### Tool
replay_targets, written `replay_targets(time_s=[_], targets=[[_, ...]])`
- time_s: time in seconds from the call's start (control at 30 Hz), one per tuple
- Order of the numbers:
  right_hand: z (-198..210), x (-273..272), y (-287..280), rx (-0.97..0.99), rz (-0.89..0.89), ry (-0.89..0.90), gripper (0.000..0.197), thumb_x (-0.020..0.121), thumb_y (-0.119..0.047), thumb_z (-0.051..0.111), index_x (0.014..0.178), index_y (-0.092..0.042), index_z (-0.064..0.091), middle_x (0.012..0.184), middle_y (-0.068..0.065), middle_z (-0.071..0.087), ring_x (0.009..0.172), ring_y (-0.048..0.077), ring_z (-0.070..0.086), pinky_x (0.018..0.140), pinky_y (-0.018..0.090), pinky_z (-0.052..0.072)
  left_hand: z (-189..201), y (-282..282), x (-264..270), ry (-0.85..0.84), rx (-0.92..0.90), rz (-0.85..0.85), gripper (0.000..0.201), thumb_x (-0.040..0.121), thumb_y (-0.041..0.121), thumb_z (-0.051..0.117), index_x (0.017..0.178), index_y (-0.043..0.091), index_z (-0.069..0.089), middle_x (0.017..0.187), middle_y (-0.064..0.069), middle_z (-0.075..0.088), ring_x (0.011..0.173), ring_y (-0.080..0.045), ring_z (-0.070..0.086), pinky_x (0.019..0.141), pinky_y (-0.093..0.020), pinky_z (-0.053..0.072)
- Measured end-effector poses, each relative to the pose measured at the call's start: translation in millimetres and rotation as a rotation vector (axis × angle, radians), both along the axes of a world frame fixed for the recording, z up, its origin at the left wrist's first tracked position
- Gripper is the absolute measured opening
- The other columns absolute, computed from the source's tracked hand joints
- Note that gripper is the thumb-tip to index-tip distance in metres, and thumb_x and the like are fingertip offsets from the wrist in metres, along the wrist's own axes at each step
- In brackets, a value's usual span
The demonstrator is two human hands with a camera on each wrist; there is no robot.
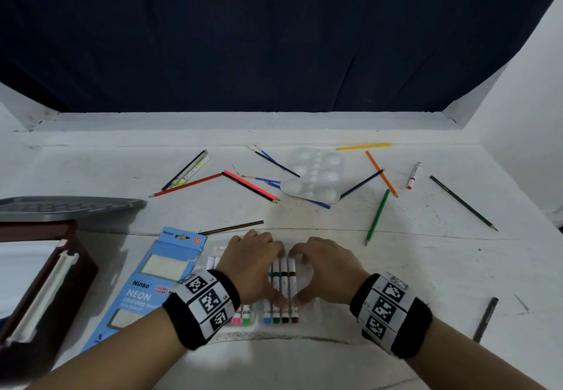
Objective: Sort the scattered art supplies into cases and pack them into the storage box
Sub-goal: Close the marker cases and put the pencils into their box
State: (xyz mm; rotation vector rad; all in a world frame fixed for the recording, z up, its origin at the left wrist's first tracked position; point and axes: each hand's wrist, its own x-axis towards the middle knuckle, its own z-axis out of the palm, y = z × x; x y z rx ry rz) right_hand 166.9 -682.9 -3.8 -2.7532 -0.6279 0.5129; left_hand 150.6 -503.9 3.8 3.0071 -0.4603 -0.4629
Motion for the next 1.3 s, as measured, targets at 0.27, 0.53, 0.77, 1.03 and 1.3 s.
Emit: replay_targets(time_s=[0.27,0.53,0.77,1.03,1.3], targets=[[-3.8,-9.9,-19.7,0.237,-0.020,-0.097,0.058,0.071,-0.057,0.077,0.120,-0.037,0.054,0.107,-0.016,0.051,0.093,0.002,0.048,0.080,0.023,0.045,3.2,-1.2,5.9,0.036,0.016,-0.021,0.083,0.057,0.078,0.074,0.121,0.031,0.052,0.114,0.010,0.053,0.098,-0.012,0.042,0.091,-0.036,0.039],[4.4,52.2,-97.3,0.480,-0.431,-0.546,0.006,0.085,-0.016,0.067,0.085,-0.021,0.064,0.075,-0.007,0.062,0.067,0.013,0.060,0.066,0.034,0.055,8.2,-4.8,14.4,0.090,0.062,-0.028,0.079,0.052,0.079,0.076,0.113,0.034,0.052,0.106,0.015,0.053,0.096,-0.008,0.047,0.090,-0.033,0.036],[0.5,147.8,-196.7,0.195,-0.458,-0.483,0.019,0.079,-0.003,0.066,0.097,-0.010,0.068,0.093,0.010,0.066,0.085,0.034,0.062,0.079,0.037,0.051,17.5,-5.9,26.2,0.156,0.006,-0.049,0.060,0.058,0.068,0.081,0.100,0.034,0.055,0.095,0.015,0.056,0.088,-0.007,0.051,0.076,-0.027,0.041],[-12.5,197.0,-230.7,-0.097,-0.351,-0.274,0.047,0.082,0.006,0.056,0.122,-0.018,0.062,0.127,0.010,0.060,0.117,0.034,0.053,0.094,0.037,0.047,2.9,4.5,30.4,0.154,-0.171,0.009,0.041,0.063,0.053,0.087,0.086,0.044,0.054,0.089,0.020,0.059,0.083,0.003,0.055,0.069,-0.015,0.041],[-14.9,203.5,-223.0,-0.201,-0.269,-0.307,0.026,0.089,-0.002,0.057,0.102,-0.021,0.068,0.114,0.005,0.062,0.105,0.026,0.055,0.087,0.035,0.049,-4.5,14.4,32.5,0.090,-0.316,0.017,0.022,0.080,0.040,0.079,0.084,0.045,0.059,0.084,0.016,0.064,0.083,0.000,0.060,0.069,-0.010,0.043]])
